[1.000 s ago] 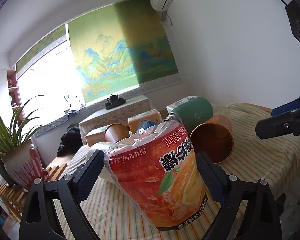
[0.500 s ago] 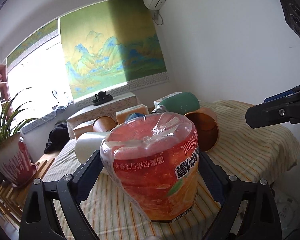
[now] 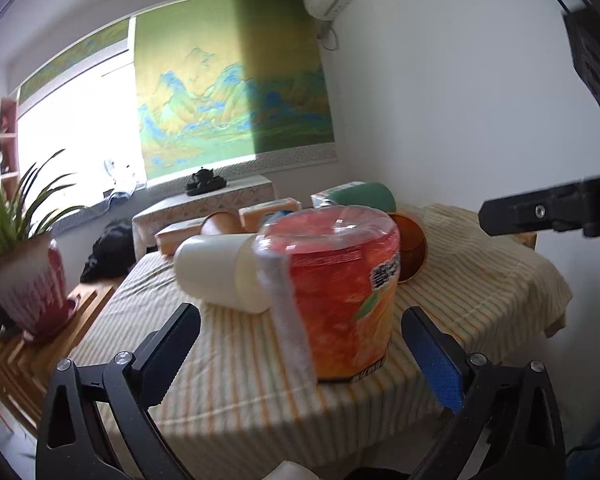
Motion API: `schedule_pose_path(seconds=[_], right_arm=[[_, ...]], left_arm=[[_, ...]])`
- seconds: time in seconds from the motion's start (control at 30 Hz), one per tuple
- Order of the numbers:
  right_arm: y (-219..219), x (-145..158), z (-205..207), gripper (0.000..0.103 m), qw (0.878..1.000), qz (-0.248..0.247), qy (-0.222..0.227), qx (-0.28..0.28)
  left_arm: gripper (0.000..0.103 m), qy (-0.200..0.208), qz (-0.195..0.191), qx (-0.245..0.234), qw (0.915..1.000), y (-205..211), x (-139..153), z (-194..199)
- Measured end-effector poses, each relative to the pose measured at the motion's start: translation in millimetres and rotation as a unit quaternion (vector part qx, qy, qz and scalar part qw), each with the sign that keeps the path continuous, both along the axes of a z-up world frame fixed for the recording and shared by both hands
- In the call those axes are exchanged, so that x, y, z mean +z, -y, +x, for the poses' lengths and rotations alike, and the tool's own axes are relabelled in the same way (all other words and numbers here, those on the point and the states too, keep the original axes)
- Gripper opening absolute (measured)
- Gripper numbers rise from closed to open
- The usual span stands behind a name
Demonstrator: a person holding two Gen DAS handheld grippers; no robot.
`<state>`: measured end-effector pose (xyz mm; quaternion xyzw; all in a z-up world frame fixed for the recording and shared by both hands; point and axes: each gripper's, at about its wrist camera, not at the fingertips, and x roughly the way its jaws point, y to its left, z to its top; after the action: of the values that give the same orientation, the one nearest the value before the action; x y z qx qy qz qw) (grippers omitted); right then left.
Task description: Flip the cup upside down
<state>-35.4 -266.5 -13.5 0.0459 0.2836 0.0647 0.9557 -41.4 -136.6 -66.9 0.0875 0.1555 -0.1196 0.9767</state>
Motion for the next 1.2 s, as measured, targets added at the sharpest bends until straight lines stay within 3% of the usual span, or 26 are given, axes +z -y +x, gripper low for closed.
schedule_pose_path(seconds=[0.2,0.3,0.53,1.2], right_arm=[[-19.7,2.2,-19.4,0.077,0.998,-0.032,0.045,-0.029],[-31.6,3.6,-28.3,0.084,0.995,-0.050,0.073,-0.045],[-46.8,6.3,-43.8,0.091,0.988,-0.064,0.116,-0.084],[-53.6,18.2,-60.6,0.096,0.978,-0.063,0.159,-0.116]], left_arm=[[0.102,-0.013,-0.053,0.042,0.9976,-44.8,26.4,-20.9],[0.102,-0.018,-0.075,0.058,0.9953,-61.0,42.1,-28.2],[0.102,-0.023,-0.099,0.081,0.9916,-75.1,70.2,-34.1],[0.102,-0.036,-0.097,0.106,0.9890,-84.7,74.6,-45.8]])
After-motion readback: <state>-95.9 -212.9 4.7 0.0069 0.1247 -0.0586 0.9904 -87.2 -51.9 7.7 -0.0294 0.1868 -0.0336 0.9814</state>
